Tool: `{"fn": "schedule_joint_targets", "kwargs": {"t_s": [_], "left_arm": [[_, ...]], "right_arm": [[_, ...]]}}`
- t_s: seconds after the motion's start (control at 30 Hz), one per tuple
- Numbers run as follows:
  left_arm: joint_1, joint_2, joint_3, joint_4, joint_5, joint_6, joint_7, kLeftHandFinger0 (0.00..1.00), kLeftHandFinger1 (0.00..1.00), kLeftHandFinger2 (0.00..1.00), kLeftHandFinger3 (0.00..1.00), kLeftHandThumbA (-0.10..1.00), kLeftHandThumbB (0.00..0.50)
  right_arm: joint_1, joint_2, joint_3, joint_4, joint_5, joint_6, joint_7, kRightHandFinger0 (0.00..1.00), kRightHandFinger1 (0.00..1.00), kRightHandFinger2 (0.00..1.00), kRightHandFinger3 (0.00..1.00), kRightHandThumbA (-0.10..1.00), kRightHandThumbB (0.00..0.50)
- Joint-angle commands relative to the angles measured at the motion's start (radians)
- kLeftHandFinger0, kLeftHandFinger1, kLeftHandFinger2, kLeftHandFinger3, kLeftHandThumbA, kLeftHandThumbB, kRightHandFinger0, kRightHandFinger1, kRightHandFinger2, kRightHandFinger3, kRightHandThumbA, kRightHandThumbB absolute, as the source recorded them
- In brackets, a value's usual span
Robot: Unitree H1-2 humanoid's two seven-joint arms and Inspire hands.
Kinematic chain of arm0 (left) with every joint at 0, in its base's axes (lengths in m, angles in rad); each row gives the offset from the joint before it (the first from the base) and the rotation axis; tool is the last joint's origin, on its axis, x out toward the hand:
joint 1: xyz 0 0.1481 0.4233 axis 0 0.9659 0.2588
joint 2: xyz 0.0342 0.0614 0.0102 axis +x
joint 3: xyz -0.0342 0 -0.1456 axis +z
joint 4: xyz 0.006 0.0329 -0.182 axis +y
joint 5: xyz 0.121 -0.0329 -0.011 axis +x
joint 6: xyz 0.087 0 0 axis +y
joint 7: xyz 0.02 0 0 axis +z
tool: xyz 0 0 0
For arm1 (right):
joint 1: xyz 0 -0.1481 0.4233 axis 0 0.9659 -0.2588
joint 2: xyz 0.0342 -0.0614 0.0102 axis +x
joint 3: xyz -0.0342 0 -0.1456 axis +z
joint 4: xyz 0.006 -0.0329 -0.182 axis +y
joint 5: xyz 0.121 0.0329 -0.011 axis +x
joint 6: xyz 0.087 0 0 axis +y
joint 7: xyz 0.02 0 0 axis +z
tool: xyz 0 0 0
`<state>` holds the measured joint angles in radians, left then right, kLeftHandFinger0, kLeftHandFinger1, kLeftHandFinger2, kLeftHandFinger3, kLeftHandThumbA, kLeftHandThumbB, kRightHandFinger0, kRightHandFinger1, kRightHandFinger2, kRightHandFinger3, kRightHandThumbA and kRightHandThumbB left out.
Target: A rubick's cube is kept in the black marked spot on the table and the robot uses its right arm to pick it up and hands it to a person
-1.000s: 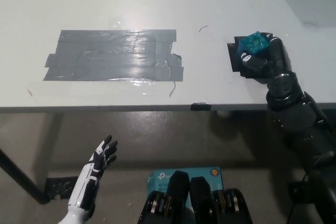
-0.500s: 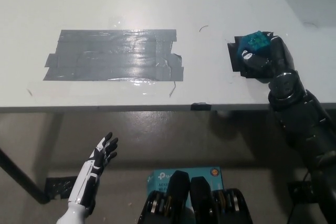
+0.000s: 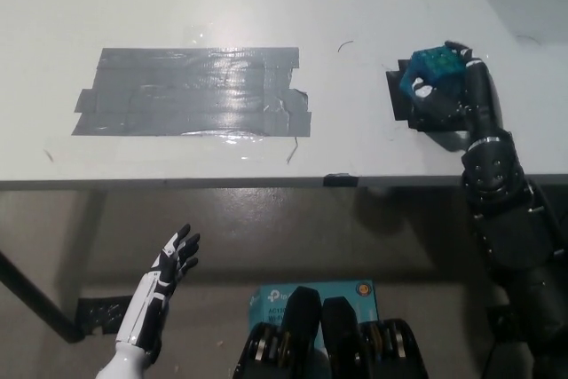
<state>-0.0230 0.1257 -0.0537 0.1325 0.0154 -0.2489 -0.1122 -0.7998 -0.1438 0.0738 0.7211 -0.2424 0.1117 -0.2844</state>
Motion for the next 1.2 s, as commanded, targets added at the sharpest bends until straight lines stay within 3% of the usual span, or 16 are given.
{"fn": "schedule_joint_targets", "kwargs": {"t_s": [0.0,0.33,0.47,0.8,0.93,0.97,1.0,1.1,1.13,1.17], "left_arm": [[-0.017,0.015,-0.001,-0.035,0.019,0.0,-0.004,1.0,1.0,1.0,1.0,1.0,0.245],[-0.02,0.017,0.0,-0.029,0.014,-0.009,-0.007,1.0,1.0,1.0,1.0,1.0,0.243],[-0.015,0.018,-0.003,-0.027,0.02,-0.016,-0.008,1.0,1.0,1.0,1.0,1.0,0.24],[-0.01,0.015,-0.003,-0.037,0.025,-0.004,-0.006,1.0,1.0,1.0,1.0,1.0,0.248],[-0.004,0.012,-0.007,-0.049,0.027,0.01,-0.01,1.0,1.0,1.0,1.0,1.0,0.249],[-0.006,0.013,-0.007,-0.048,0.028,0.011,-0.01,1.0,1.0,1.0,1.0,1.0,0.248],[-0.009,0.014,-0.007,-0.046,0.029,0.01,-0.01,1.0,1.0,1.0,1.0,1.0,0.249],[-0.013,0.016,-0.008,-0.042,0.034,-0.001,-0.009,1.0,1.0,1.0,1.0,1.0,0.239],[-0.019,0.017,-0.007,-0.039,0.033,0.0,-0.009,1.0,1.0,1.0,1.0,1.0,0.247],[-0.02,0.017,-0.007,-0.039,0.033,0.005,-0.009,1.0,1.0,1.0,1.0,1.0,0.25]], "right_arm": [[-0.034,0.008,-0.057,-0.494,-0.003,0.102,-0.001,0.0,0.39,0.83,0.89,-0.1,0.157],[-0.031,0.037,-0.046,-0.643,-0.008,0.154,0.011,0.0,0.39,0.82,0.91,-0.1,0.177],[-0.025,0.045,-0.039,-0.673,-0.015,0.174,0.017,0.02,0.45,0.88,0.96,-0.1,0.189],[-0.065,0.075,0.014,-0.574,-0.039,0.134,0.036,0.0,0.46,0.89,1.0,-0.1,0.166],[-0.091,0.093,0.039,-0.498,-0.059,0.107,0.027,0.01,0.48,0.91,0.99,-0.1,0.19],[-0.106,0.097,0.044,-0.461,-0.065,0.099,0.021,0.09,0.55,0.98,1.0,-0.1,0.233],[-0.127,0.102,0.05,-0.416,-0.068,0.1,0.022,0.03,0.49,0.92,0.98,-0.1,0.198],[-0.161,0.104,0.059,-0.335,-0.074,0.074,0.016,0.0,0.43,0.9,0.96,-0.1,0.214],[-0.172,0.102,0.062,-0.311,-0.079,0.063,0.01,0.02,0.46,0.94,0.99,-0.1,0.229],[-0.185,0.104,0.064,-0.281,-0.08,0.056,0.005,0.01,0.43,0.9,0.95,-0.1,0.23]]}}
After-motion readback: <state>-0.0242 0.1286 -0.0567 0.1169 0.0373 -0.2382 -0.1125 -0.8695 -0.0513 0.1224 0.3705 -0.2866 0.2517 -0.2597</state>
